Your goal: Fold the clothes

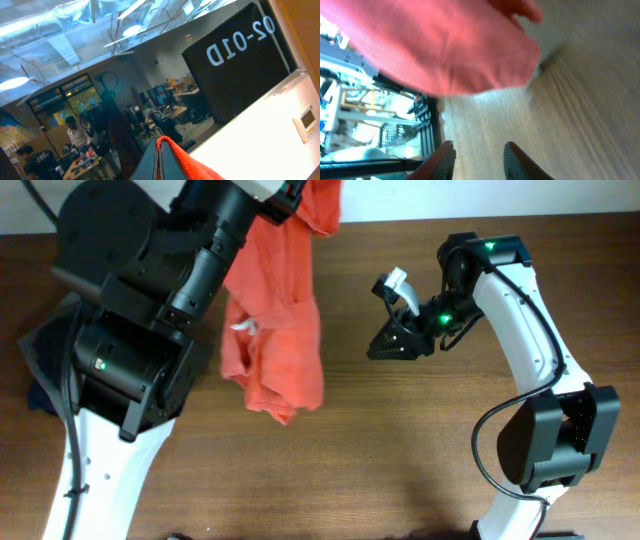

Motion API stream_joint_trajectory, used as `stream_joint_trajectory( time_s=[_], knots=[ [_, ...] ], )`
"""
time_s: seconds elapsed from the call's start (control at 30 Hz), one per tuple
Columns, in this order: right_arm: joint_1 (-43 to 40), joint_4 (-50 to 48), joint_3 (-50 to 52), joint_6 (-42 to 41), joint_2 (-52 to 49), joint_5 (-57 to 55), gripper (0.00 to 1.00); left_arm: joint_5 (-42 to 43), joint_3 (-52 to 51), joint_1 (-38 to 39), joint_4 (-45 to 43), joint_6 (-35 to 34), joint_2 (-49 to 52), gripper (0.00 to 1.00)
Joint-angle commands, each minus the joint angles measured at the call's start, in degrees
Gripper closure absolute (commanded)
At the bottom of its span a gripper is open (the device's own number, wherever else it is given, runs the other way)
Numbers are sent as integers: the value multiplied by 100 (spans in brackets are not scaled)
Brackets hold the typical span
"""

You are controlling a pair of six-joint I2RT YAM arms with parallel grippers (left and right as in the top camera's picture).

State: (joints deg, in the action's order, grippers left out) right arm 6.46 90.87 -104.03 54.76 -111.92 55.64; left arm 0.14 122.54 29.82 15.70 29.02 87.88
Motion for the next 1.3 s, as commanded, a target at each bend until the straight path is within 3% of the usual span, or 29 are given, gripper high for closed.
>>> stream_joint_trajectory(
  time_s=[0.0,0.1,0.23,0.4,0.67,0.8,0.9,1.0,1.13,1.27],
  knots=[
    [26,24,-46,590,74,1058,51,-203,61,258,83,214,96,99],
    [33,26,-46,595,157,2179,50,-706,61,422,227,216,151,99],
    [136,24,-48,291,186,3331,50,-640,61,511,348,214,205,99],
    [417,-59,-229,-258,186,3324,38,-647,61,658,697,216,280,99],
    [142,-935,-304,-647,186,3023,36,-925,61,656,953,216,284,99],
    [-146,-1296,-651,-1506,197,1744,36,-1141,61,656,944,245,273,99],
    [-247,-1355,-1386,-2907,199,-452,37,-1327,61,654,903,260,273,99],
    [-190,-1307,-2105,-4155,223,-1733,37,-1327,61,656,903,260,275,98],
    [85,-1003,-2809,-6354,229,-1989,28,-1532,61,649,855,280,275,98],
    [527,-1029,-2680,-7154,175,-1690,24,-1644,61,651,831,282,275,98]
  ],
)
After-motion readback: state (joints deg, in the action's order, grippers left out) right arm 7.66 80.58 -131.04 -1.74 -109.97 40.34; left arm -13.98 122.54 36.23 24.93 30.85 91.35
